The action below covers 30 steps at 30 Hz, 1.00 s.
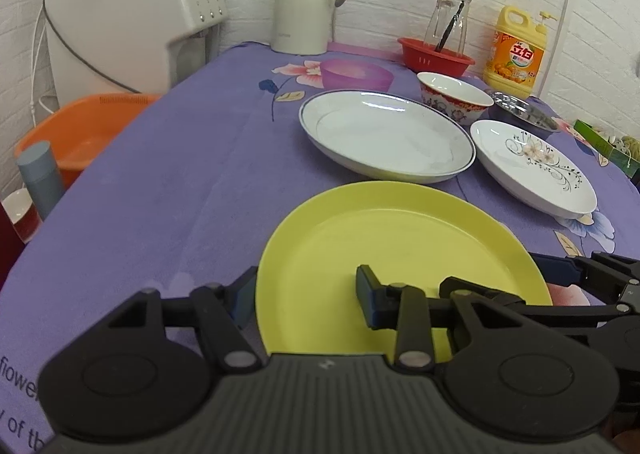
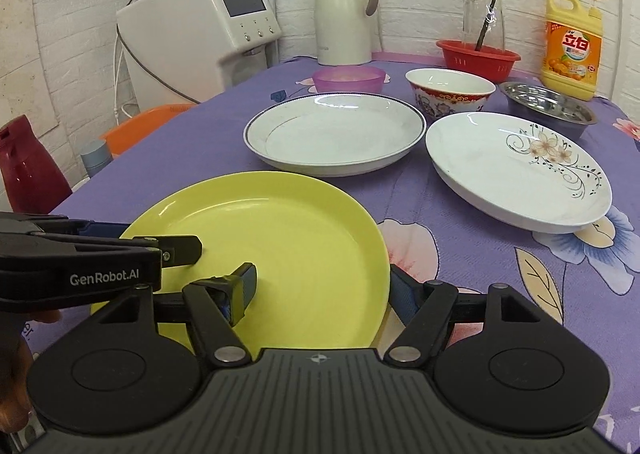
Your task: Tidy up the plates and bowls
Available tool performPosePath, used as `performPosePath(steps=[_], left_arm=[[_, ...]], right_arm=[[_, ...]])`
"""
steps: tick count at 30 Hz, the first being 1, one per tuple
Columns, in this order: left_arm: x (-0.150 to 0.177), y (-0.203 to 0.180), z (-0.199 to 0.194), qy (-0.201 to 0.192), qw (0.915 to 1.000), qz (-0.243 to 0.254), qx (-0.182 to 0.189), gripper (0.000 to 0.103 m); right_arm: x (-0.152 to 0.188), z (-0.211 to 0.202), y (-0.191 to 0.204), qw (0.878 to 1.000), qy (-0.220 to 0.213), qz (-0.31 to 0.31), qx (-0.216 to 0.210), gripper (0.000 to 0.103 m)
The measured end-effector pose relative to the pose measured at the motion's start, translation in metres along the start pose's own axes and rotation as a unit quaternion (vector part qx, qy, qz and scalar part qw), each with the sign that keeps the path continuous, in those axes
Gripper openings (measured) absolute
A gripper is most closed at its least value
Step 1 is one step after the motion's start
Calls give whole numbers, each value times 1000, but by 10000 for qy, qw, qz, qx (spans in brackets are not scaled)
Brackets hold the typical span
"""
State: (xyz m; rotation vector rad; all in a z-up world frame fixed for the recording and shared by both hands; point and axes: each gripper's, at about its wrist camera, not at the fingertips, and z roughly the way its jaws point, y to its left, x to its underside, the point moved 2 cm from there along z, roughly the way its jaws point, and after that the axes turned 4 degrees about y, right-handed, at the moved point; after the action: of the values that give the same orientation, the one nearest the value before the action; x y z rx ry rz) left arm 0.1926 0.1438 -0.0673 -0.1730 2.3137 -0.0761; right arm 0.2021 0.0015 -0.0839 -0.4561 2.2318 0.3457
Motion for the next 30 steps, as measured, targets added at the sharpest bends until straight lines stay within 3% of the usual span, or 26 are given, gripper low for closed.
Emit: performPosePath(steps=[5, 6, 7, 9, 13, 20, 25, 30], left_arm=[[0, 2, 1, -31, 10000, -22, 67, 39], [-1, 4, 0, -4, 9999, -28, 141, 47], [-1, 7, -1, 37, 9997, -103, 205, 62], [-5, 17, -7, -11, 9988, -322, 373, 67], [-19, 28, -18, -247, 9980, -406, 406, 73], [-37, 34, -16, -412, 9967, -555, 428, 73], [-39, 34, -5, -328, 9967, -614, 408, 73], [-64, 39, 5, -389, 9969, -545, 409, 73]], right_arm=[[1, 1, 2, 10000, -26, -87, 19, 103], [1, 0, 1, 9999, -6, -121, -16, 103], [0, -1, -1, 9999, 37, -118, -102, 103], [-4, -7, -9, 9995, 94, 58, -281, 103], [-23, -28, -26, 9992, -226, 221, -248, 103], [-69, -12, -57, 9989, -376, 187, -190, 103], [-67, -1, -60, 9934, -203, 650, -927, 103], [-84, 8, -48, 9949, -246, 372, -901, 103]])
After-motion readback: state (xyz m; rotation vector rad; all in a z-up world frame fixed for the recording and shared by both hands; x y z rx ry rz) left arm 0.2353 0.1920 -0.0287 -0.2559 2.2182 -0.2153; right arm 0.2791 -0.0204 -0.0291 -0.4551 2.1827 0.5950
